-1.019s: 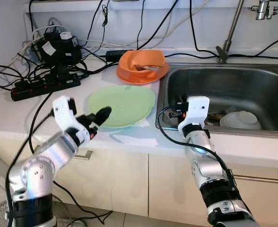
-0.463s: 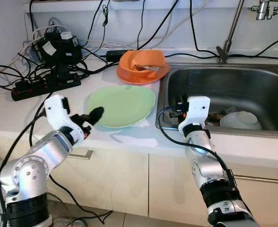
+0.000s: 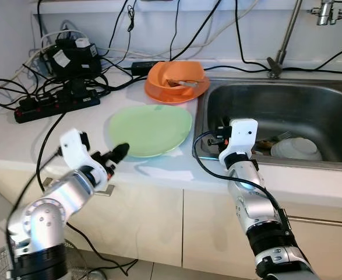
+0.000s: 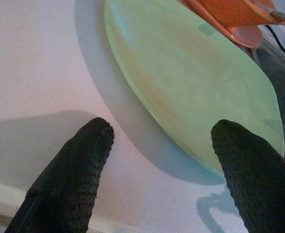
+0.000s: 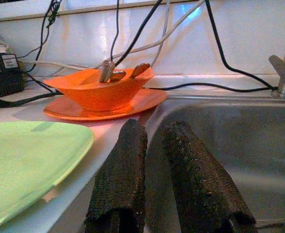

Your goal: Kitchen organization

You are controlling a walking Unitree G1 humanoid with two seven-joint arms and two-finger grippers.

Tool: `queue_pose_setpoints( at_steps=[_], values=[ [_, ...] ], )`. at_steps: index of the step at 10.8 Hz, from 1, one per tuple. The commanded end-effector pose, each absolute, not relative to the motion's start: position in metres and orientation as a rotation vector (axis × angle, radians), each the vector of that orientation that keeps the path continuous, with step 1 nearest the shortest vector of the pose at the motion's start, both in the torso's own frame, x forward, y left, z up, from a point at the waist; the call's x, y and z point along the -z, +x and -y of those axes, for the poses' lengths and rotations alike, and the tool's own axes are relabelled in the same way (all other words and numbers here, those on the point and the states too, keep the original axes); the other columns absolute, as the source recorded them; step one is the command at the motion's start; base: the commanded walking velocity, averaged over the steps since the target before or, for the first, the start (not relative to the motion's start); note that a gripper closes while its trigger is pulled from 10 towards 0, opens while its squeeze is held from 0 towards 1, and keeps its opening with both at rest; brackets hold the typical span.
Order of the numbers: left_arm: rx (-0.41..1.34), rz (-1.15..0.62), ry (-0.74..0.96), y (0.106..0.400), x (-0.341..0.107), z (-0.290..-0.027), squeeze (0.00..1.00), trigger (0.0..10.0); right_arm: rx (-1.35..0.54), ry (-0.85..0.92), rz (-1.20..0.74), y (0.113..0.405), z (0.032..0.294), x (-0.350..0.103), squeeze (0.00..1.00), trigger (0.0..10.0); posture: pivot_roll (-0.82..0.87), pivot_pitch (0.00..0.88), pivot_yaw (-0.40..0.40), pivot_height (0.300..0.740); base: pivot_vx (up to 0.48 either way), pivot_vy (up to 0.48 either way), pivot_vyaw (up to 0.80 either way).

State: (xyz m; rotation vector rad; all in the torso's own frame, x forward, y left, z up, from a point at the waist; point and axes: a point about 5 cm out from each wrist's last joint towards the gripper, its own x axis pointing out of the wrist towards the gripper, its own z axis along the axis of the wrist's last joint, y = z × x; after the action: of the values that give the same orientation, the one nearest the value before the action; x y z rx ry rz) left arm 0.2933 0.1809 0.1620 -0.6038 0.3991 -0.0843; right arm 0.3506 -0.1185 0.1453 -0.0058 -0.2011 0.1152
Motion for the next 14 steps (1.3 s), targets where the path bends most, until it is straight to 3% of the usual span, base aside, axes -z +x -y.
queue_pose_setpoints(
  at_steps=[1,5,14],
  values=[
    [0.051,-0.414,-0.618,0.295,-0.16,-0.184,0.0,10.0,-0.119,0.002,0.206,0.351,0.117,-0.148,0.0,10.0,0.11,0.0,0.084,0.74,0.0,0.0,0.0],
    [0.061,-0.449,-0.748,0.307,-0.16,-0.167,0.0,10.0,-0.116,-0.003,0.209,0.351,0.119,-0.149,0.0,10.0,0.1,0.0,0.083,0.74,0.0,0.0,0.0],
    [0.054,-0.478,-0.808,0.329,-0.168,-0.142,0.0,10.0,-0.103,-0.006,0.219,0.35,0.122,-0.151,0.0,10.0,0.06,0.0,0.107,0.74,0.0,0.0,0.0]
  ],
)
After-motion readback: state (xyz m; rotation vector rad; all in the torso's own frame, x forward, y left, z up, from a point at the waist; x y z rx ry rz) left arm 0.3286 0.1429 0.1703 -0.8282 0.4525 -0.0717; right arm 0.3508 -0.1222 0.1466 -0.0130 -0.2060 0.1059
